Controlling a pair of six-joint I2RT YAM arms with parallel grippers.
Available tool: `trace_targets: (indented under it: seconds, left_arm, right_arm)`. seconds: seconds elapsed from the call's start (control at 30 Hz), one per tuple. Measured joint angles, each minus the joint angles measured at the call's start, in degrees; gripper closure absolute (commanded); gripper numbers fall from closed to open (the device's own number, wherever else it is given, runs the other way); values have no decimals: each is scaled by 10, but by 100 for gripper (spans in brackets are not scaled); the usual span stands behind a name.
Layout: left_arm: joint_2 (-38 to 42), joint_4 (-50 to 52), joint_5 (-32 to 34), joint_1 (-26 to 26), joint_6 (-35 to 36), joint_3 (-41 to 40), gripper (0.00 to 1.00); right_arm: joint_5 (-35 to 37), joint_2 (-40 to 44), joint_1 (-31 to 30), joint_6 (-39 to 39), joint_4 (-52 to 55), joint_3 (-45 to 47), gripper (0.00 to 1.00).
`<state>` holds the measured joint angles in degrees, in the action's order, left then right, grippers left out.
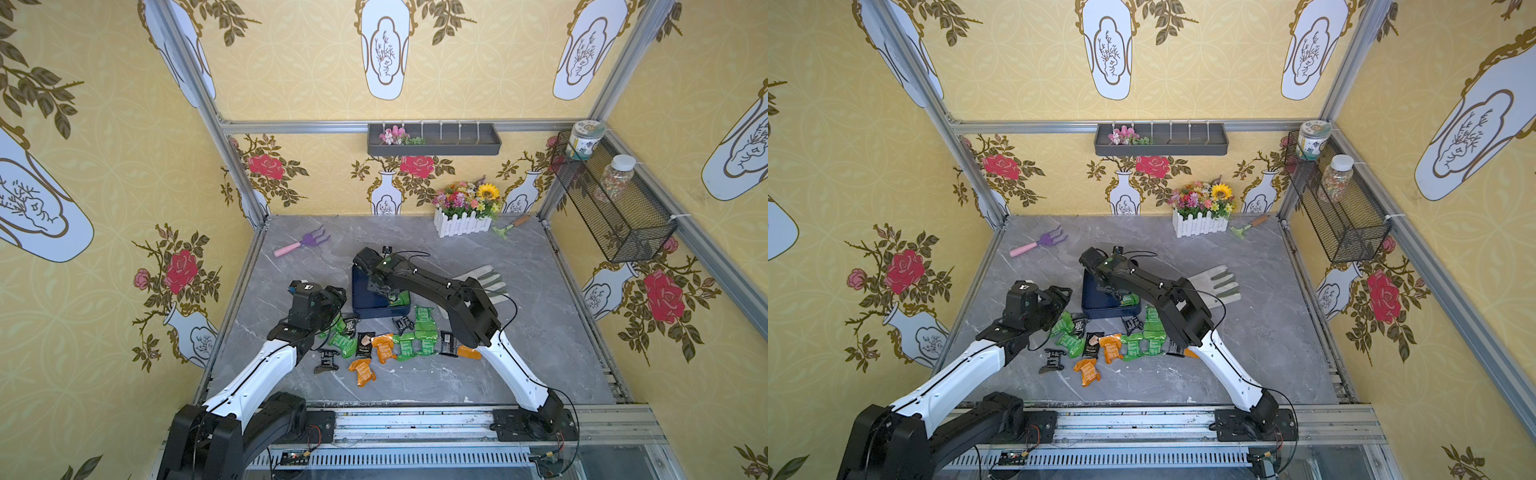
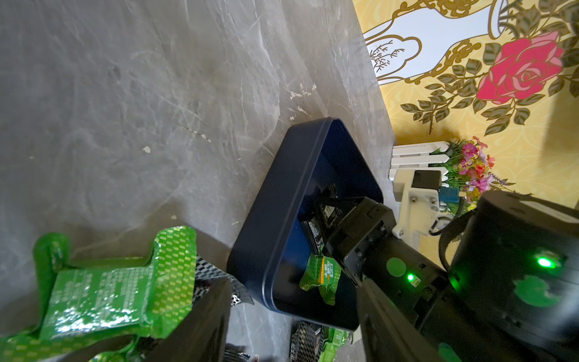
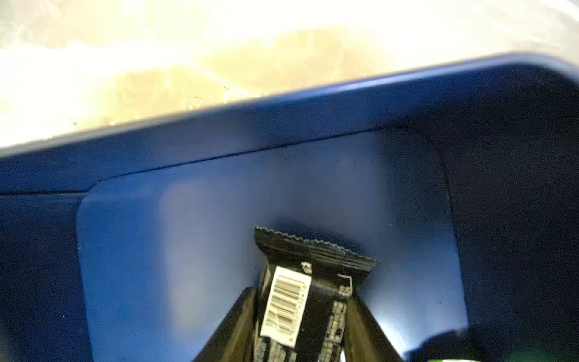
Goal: Take the cookies out of the storage box
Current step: Pick up the cookie from the storage box, then place the cookie at the center of the board.
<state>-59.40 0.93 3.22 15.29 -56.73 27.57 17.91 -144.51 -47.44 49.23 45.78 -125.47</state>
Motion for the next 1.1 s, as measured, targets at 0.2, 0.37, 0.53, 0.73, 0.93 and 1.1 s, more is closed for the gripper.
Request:
trace_targets:
  seconds: [0.2,0.37,0.53,0.73,0.93,1.1]
  left_arm:
    - [0,0,0,0,2,0,32]
    - [0,0,0,0,2,0,32]
    - [-1,0,0,0,2,0,32]
    - [-3,0,0,0,2,0,32]
    - [-9,-1,-4,0,2,0,32]
    - [-18,-6,-7,0,3,1,31]
  right_arm:
    - [-8,4,1,-13,-9,3,59]
    - [-24,35,1,-30,-9,12,60]
    - [-25,98,0,-45,-22,36,60]
    - [-27,198,9,-75,-26,139,60]
    - [-37,302,49,-121,-38,277,59]
    - [-73,317,91,-157,-49,348,58]
